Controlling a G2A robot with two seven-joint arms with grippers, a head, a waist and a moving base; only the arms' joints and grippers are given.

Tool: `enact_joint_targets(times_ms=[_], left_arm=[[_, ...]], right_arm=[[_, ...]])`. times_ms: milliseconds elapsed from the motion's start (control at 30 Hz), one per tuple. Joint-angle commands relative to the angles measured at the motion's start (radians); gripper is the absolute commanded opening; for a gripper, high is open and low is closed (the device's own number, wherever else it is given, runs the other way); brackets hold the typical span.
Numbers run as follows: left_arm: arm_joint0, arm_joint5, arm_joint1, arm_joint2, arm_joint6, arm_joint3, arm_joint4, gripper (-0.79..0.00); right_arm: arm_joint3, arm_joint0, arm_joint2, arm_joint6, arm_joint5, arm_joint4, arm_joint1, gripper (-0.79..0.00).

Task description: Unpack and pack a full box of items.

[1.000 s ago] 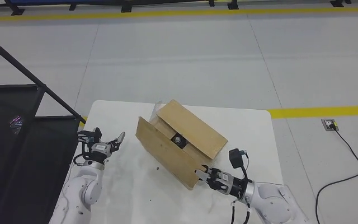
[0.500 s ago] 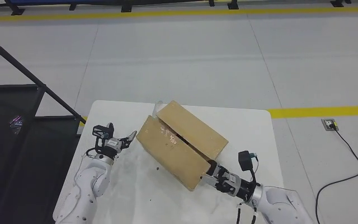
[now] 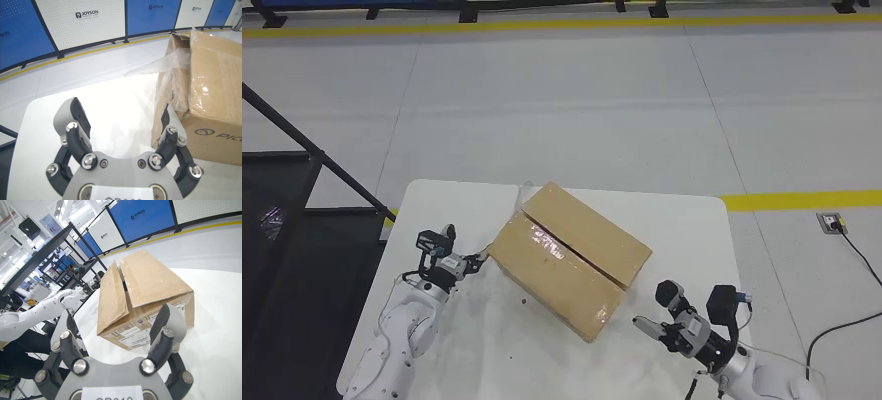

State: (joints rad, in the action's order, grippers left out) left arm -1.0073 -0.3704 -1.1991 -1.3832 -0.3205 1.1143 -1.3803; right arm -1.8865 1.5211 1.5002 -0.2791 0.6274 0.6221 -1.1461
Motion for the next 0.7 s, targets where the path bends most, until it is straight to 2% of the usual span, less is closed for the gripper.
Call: enact_joint_targets(times_ms=[0, 67, 133, 267, 400, 567, 667], left_arm=[[-0.014, -0.008, 0.002, -0.001, -0.005, 0.015, -0.004, 0.0], [-0.026, -0.02, 0.003, -0.003, -0.006, 0.03, 0.004, 0.0], [-0.038, -0.039, 0.004, -0.006, -0.002, 0.044, 0.02, 0.0], [-0.06, -0.046, 0.007, -0.007, 0.007, 0.077, 0.011, 0.0], [-0.072, -0.047, 0.008, -0.003, 0.015, 0.094, 0.008, 0.0], [-0.071, -0.05, 0.008, 0.007, 0.026, 0.101, 0.006, 0.0], [-0.072, -0.051, 0.008, 0.011, 0.025, 0.105, 0.005, 0.0]], right_arm=[[0.0, 0.0, 0.0, -0.002, 0.003, -0.023, 0.0, 0.0], [0.004, 0.0, -0.001, -0.023, -0.02, 0.011, 0.001, 0.0], [-0.016, 0.0, -0.01, -0.055, -0.096, 0.092, 0.002, 0.0], [-0.055, 0.027, -0.057, -0.121, -0.134, 0.279, 0.005, 0.0], [-0.062, 0.05, -0.094, -0.148, -0.211, 0.341, 0.003, 0.0], [-0.071, 0.062, -0.132, -0.142, -0.24, 0.396, 0.002, 0.0], [-0.076, 0.066, -0.159, -0.144, -0.339, 0.455, -0.003, 0.0]])
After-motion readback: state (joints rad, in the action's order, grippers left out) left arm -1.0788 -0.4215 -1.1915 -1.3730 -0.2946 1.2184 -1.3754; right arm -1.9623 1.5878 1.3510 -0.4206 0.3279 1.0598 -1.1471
